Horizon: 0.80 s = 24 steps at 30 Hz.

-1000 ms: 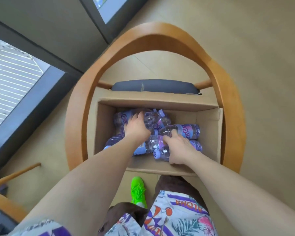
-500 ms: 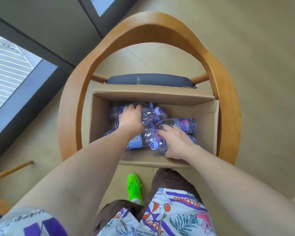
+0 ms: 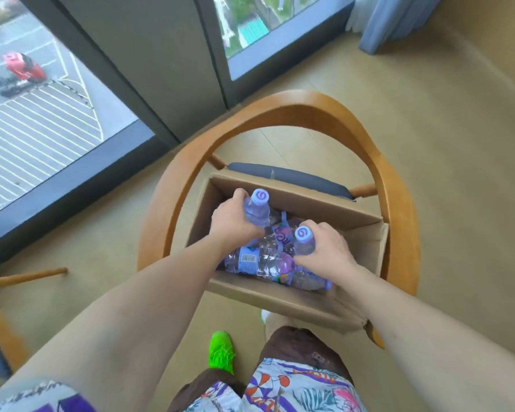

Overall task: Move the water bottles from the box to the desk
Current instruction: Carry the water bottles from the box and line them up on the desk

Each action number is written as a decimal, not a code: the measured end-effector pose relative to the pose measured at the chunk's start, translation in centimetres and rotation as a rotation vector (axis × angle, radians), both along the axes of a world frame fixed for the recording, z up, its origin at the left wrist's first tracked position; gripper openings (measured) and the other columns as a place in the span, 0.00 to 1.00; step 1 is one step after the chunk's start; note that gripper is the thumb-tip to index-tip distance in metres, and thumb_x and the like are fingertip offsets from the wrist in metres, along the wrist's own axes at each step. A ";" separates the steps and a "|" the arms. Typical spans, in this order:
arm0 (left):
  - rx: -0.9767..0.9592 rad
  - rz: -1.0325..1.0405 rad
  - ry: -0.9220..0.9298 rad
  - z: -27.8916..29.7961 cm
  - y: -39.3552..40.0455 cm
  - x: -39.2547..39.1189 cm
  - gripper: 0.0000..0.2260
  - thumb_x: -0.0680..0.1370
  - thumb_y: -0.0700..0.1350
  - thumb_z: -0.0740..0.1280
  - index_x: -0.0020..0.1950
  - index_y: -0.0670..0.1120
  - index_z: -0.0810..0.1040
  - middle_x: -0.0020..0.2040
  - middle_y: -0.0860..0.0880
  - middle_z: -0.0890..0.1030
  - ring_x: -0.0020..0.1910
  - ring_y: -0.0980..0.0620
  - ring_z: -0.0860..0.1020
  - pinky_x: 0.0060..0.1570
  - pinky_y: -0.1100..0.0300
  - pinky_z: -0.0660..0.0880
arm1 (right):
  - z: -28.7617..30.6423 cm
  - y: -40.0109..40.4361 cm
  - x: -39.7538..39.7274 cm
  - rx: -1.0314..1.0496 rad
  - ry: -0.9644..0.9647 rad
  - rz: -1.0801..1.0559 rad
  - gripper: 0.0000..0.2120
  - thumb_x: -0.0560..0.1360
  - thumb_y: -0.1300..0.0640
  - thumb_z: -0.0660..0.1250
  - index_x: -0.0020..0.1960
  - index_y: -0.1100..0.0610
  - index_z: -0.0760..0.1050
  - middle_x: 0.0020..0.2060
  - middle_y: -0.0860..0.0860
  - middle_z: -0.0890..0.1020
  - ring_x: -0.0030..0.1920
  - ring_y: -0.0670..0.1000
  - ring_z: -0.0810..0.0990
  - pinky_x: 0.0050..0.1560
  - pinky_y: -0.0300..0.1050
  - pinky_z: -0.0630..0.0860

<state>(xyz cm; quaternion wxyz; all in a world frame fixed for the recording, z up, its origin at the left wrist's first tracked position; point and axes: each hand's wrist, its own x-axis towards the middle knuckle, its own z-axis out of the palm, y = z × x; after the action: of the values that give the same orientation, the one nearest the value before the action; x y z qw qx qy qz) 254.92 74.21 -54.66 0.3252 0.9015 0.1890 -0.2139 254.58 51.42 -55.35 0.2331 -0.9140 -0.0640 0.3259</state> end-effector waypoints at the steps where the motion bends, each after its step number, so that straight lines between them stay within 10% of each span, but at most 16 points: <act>1: -0.036 0.050 -0.009 0.9 0.1 0.1 0.23 0.59 0.52 0.74 0.48 0.55 0.66 0.38 0.57 0.76 0.36 0.57 0.75 0.32 0.61 0.65 | 0.5 0.5 0.6 0.014 -0.036 -0.008 0.23 0.61 0.45 0.73 0.54 0.43 0.72 0.43 0.48 0.71 0.49 0.54 0.74 0.44 0.45 0.67; 6: -0.195 0.219 -0.161 5.4 2.0 -0.6 0.28 0.60 0.47 0.78 0.58 0.56 0.75 0.47 0.57 0.82 0.48 0.54 0.81 0.47 0.56 0.78 | 3.9 4.3 2.9 0.190 -0.154 -0.084 0.17 0.56 0.43 0.71 0.41 0.43 0.70 0.41 0.48 0.74 0.46 0.52 0.73 0.43 0.45 0.68; 9: -0.182 0.307 -0.255 8.7 3.8 -2.5 0.24 0.58 0.49 0.78 0.52 0.56 0.76 0.42 0.63 0.81 0.43 0.67 0.79 0.36 0.73 0.73 | 6.2 7.0 3.0 0.254 -0.239 -0.040 0.19 0.58 0.45 0.74 0.41 0.46 0.67 0.42 0.50 0.75 0.46 0.54 0.74 0.43 0.47 0.69; 13: -0.224 0.481 -0.325 13.7 6.8 -6.2 0.25 0.56 0.47 0.78 0.50 0.56 0.77 0.45 0.56 0.84 0.46 0.54 0.83 0.49 0.53 0.82 | 10.0 11.6 1.6 0.346 -0.388 0.049 0.22 0.61 0.47 0.77 0.38 0.45 0.62 0.37 0.46 0.71 0.43 0.53 0.72 0.42 0.44 0.64; 24: -0.002 0.964 -0.539 25.3 14.3 -30.2 0.29 0.58 0.46 0.79 0.56 0.51 0.74 0.50 0.50 0.82 0.51 0.48 0.82 0.53 0.50 0.81 | 20.7 25.7 -14.8 0.570 -0.389 0.474 0.17 0.63 0.46 0.75 0.39 0.49 0.68 0.36 0.47 0.78 0.40 0.53 0.78 0.39 0.47 0.72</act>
<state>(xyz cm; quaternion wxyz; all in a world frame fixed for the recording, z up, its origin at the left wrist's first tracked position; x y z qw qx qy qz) 224.71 88.48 -29.40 0.4240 0.7354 0.4903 0.1975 239.75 77.08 -34.62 0.3789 -0.8173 -0.4031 0.1611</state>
